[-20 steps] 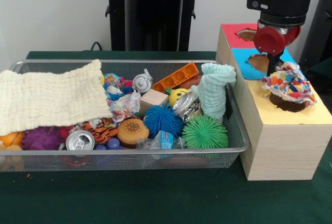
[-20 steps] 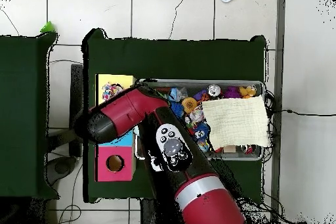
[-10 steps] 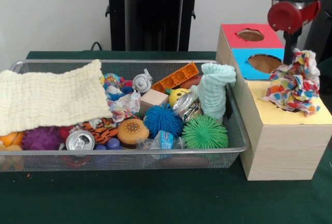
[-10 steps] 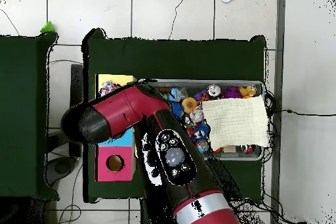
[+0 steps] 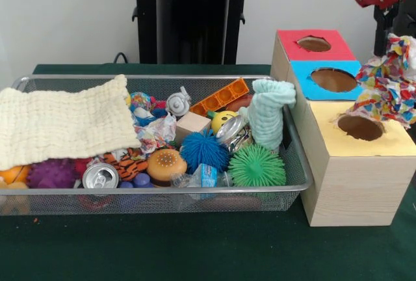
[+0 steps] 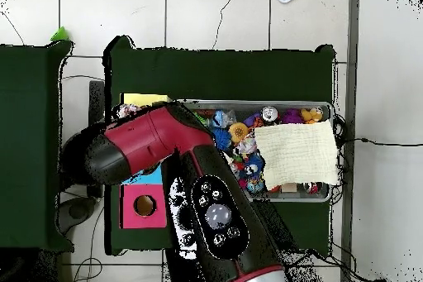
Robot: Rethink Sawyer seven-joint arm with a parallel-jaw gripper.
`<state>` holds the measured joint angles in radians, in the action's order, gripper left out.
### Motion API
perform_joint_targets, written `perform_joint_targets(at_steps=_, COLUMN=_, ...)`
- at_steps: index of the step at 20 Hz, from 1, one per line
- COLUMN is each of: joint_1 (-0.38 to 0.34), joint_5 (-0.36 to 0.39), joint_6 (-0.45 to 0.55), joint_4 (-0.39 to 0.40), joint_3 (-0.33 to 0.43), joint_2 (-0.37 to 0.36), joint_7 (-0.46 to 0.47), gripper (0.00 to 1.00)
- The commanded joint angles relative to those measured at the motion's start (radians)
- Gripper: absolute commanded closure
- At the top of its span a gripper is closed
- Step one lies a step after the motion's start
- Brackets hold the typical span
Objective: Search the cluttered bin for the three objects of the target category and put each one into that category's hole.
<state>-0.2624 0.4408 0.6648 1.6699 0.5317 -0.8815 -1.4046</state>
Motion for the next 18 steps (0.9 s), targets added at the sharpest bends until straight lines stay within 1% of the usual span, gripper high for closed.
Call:
perform_joint_targets(at_steps=1, joint_1=0.012, joint_5=0.0, joint_6=0.137, joint_4=0.061, joint_3=-0.033, joint_2=0.012, joint_7=-0.032, gripper=1.0)
perform_joint_targets(at_steps=6, joint_1=0.027, joint_5=0.027, joint_6=0.138, joint_4=0.057, joint_3=-0.063, joint_2=0.017, joint_7=-0.045, gripper=1.0)
perform_joint_targets(at_steps=18, joint_1=0.019, joint_5=0.047, joint_6=0.108, joint_4=0.042, joint_3=-0.063, joint_2=0.043, joint_7=-0.013, gripper=1.0)
